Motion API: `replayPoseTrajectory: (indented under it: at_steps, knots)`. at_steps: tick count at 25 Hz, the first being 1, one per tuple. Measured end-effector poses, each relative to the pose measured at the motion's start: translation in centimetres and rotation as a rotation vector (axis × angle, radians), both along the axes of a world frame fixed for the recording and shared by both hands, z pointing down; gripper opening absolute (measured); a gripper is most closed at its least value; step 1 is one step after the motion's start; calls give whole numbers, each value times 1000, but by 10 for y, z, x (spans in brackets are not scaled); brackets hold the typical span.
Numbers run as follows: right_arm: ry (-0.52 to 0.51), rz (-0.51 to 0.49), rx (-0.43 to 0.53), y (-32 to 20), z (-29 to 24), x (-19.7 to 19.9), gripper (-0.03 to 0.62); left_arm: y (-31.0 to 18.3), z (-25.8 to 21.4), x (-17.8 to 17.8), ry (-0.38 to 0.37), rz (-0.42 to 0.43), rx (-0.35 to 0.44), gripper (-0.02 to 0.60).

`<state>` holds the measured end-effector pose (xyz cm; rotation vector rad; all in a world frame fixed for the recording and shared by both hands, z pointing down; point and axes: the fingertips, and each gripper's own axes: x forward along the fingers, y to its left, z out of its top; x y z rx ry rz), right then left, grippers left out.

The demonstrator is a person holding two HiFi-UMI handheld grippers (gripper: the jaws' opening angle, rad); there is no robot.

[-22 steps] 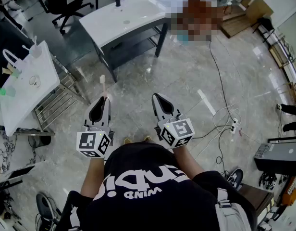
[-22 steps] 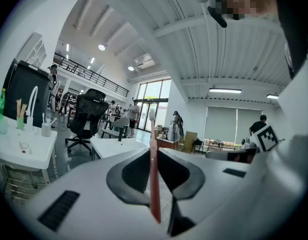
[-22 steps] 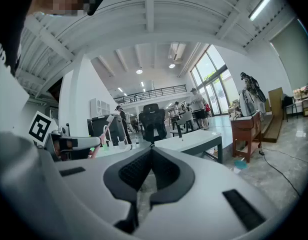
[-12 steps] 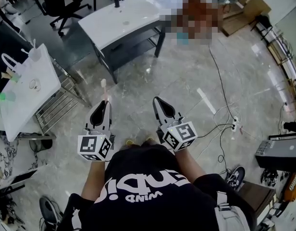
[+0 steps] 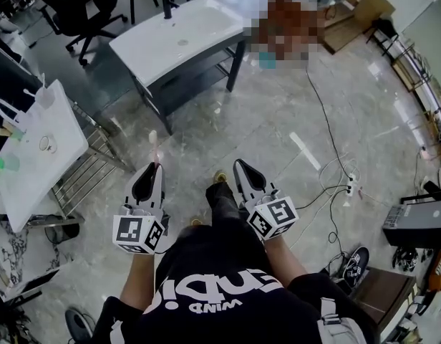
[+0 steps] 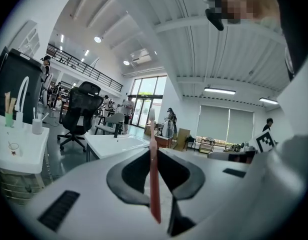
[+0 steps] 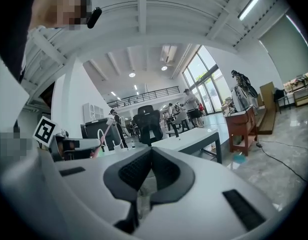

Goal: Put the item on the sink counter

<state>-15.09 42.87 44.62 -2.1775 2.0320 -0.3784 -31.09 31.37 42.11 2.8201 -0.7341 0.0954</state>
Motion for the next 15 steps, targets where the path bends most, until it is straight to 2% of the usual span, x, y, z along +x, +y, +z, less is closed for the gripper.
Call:
replayPoseTrajectory:
  at_steps: [8,15]
  knots:
    - [-22,-3,-7,-34,16,24,17,-35,8,27,3,4,-3,63]
    - [-12,-35,-3,-87,16,55,17,-81,9,54,10,-17,-6,63]
